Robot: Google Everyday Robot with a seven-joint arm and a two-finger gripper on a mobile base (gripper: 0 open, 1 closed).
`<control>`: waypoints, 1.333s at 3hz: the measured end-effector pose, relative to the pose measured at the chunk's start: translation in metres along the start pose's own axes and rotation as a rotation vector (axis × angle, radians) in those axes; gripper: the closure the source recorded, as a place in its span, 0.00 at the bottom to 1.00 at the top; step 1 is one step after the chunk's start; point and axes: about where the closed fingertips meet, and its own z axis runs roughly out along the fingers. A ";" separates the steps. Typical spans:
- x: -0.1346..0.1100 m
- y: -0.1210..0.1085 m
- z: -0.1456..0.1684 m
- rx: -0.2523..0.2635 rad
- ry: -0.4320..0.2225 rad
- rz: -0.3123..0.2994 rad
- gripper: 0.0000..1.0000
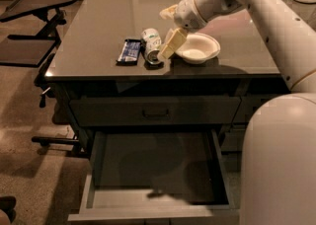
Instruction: Place 7up can into middle drawer
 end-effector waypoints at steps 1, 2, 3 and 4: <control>-0.004 -0.001 0.007 -0.028 -0.012 -0.005 0.00; -0.002 -0.002 0.018 -0.058 -0.020 0.002 0.00; -0.002 -0.002 0.018 -0.058 -0.020 0.003 0.00; -0.002 -0.001 0.019 -0.061 -0.020 0.002 0.18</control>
Offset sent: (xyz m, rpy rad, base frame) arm 0.0049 0.0057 0.0055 0.0045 0.0112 0.0311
